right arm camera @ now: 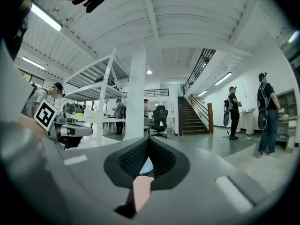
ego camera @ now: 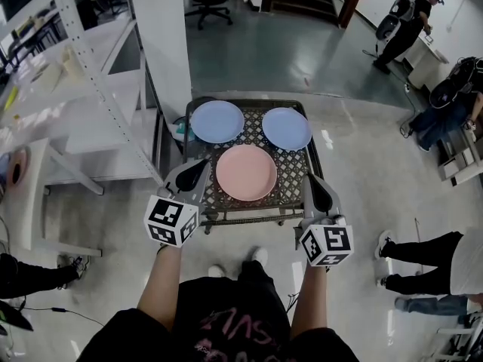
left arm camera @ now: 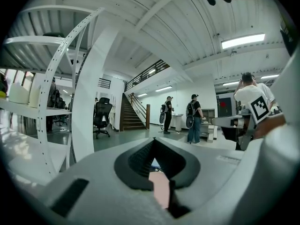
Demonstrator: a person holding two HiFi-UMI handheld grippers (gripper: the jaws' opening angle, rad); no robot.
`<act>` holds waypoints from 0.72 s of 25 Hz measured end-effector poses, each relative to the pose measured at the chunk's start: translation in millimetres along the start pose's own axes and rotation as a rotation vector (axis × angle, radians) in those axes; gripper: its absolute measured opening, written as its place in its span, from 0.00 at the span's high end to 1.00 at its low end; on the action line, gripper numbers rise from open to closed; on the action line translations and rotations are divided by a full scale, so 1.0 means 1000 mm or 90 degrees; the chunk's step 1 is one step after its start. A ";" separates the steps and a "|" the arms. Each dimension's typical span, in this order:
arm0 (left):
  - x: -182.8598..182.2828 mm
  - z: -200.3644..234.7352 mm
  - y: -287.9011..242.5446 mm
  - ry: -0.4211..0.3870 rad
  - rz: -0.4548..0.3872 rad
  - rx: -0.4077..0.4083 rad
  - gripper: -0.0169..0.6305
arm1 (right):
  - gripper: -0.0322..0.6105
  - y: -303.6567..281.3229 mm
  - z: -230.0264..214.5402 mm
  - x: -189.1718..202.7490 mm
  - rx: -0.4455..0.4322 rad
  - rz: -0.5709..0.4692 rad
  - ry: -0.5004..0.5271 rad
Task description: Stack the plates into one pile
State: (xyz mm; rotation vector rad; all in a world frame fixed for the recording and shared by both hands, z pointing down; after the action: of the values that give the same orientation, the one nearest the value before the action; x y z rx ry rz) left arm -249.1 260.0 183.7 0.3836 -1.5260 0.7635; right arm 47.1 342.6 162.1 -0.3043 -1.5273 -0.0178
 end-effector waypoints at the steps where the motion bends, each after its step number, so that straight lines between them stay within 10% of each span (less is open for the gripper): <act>1: 0.001 0.000 0.000 0.002 0.000 -0.002 0.98 | 0.93 -0.001 0.000 0.000 0.000 0.001 -0.002; 18: 0.013 0.010 -0.044 0.021 0.040 -0.028 0.98 | 0.93 -0.048 -0.036 0.016 -0.024 0.027 -0.027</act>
State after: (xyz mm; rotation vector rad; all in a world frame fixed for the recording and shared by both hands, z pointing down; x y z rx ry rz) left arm -229.5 224.8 207.0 0.2906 -1.5267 0.7808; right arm 73.8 291.7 186.1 -0.3684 -1.5628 -0.0063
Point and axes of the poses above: the fingertips, and each gripper's own axes: y backward along the fingers, z to its left, x out of its underside, the point moved 9 cm from there along y, backward along the fingers, and after that the axes turned 9 degrees about z, right-handed, at the moved point
